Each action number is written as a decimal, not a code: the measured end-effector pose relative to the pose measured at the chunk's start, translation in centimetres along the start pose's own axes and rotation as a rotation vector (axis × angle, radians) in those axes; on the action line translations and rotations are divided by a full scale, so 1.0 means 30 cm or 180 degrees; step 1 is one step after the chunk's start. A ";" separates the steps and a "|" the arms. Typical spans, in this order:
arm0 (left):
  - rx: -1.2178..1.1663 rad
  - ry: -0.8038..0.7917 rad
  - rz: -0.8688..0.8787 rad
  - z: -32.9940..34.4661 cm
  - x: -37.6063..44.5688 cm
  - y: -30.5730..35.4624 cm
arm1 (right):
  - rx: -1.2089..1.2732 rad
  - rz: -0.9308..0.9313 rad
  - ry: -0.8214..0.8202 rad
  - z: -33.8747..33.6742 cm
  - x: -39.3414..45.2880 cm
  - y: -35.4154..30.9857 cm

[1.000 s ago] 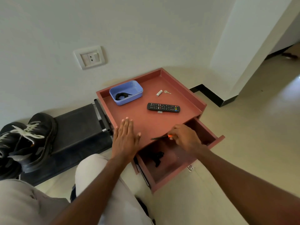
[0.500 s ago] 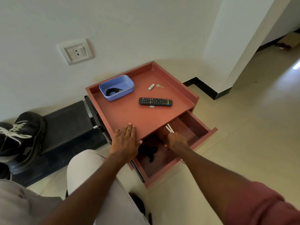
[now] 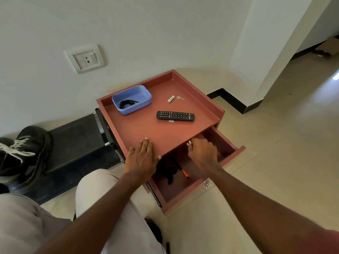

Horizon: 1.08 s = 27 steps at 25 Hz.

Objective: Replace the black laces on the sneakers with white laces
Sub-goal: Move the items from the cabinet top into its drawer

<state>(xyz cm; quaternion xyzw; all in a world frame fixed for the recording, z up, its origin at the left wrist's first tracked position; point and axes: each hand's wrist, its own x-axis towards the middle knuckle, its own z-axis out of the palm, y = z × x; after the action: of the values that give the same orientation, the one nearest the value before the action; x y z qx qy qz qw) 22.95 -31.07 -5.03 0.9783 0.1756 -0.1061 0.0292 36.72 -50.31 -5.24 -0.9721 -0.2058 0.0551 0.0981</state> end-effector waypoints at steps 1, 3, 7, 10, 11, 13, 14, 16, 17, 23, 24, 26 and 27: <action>-0.0154 0.0046 -0.0027 -0.007 0.019 0.009 | 0.0159 -0.0113 0.0304 -0.034 0.026 -0.010; -0.0463 0.0150 0.0057 -0.019 0.080 0.034 | 0.0370 -0.0472 0.0664 -0.084 0.115 -0.045; -0.0859 -0.0013 -0.0031 0.026 0.155 0.080 | 0.0235 -0.0718 0.0296 -0.096 0.336 -0.128; -0.0829 0.0005 -0.0099 0.100 0.148 0.072 | -0.0097 -0.0816 -0.0153 -0.043 0.441 -0.148; -0.0878 -0.0004 -0.0077 0.110 0.156 0.069 | -0.0184 -0.0850 -0.0201 -0.035 0.466 -0.145; -0.0917 0.0017 -0.0074 0.113 0.161 0.065 | -0.0268 -0.0926 -0.0135 -0.033 0.502 -0.138; -0.0896 0.0059 -0.0090 0.114 0.162 0.065 | -0.0188 -0.0903 -0.0045 -0.035 0.517 -0.134; -0.0883 0.0044 -0.0100 0.113 0.165 0.064 | 0.0192 -0.0675 0.0189 -0.042 0.526 -0.126; -0.0889 0.0010 -0.0094 0.114 0.164 0.063 | 0.0465 -0.0525 0.0331 -0.044 0.514 -0.118; -0.0976 -0.0171 -0.0118 0.092 0.166 0.057 | 0.2050 -0.0393 0.0443 -0.053 0.220 0.029; -0.0971 -0.0166 -0.0112 0.094 0.165 0.058 | 0.2039 -0.0406 0.0373 -0.051 0.162 0.069; -0.0973 -0.0133 -0.0116 0.096 0.165 0.058 | 0.1845 -0.0499 0.0160 -0.037 0.072 0.150; -0.0980 -0.0125 -0.0109 0.099 0.165 0.056 | 0.1693 -0.0574 -0.0017 -0.025 0.042 0.186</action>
<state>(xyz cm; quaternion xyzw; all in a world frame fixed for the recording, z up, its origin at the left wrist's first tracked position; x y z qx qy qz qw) 27.50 -31.25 -8.98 0.9568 0.2058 -0.0975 0.1806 40.16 -54.91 -5.80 -0.8898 -0.2701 0.1008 0.3538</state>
